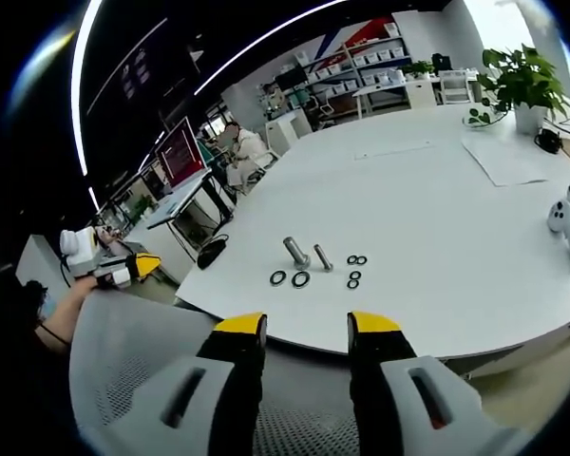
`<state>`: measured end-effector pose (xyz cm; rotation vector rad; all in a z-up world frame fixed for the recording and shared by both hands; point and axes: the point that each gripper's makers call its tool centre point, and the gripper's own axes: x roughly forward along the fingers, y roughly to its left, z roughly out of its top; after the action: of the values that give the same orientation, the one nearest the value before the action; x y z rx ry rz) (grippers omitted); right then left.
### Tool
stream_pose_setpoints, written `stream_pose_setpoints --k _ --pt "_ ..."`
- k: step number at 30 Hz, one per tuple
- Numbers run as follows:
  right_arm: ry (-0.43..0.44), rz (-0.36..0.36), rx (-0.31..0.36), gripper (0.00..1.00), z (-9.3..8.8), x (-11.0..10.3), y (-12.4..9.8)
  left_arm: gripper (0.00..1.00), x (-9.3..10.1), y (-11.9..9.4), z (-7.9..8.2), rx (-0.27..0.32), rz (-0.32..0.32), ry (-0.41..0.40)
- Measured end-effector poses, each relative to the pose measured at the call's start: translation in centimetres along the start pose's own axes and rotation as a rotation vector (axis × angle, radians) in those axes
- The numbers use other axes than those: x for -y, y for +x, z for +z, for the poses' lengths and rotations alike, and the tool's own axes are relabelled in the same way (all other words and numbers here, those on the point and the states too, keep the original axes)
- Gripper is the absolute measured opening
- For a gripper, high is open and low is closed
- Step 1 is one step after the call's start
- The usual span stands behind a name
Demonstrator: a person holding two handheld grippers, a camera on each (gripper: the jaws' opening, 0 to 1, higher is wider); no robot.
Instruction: Place the washer onto the threaded stud by aligning its center hole with the stud, sliding it down to the base, and recovering from edge contact or off-axis alignment until the washer reaches the visible bottom stop.
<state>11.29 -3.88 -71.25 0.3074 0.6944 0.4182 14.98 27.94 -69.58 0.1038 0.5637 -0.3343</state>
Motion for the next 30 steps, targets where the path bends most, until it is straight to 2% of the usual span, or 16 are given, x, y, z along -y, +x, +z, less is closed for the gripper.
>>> stream_pose_setpoints --k 23,30 --pt "-0.005 0.012 -0.016 0.36 -0.2 -0.33 0.05 0.05 0.01 0.0 -0.09 -0.006 0.002 0.005" --pt "-0.034 0.024 -0.048 0.36 -0.43 -0.65 0.14 0.05 0.01 0.09 -0.1 -0.009 -0.002 0.009"
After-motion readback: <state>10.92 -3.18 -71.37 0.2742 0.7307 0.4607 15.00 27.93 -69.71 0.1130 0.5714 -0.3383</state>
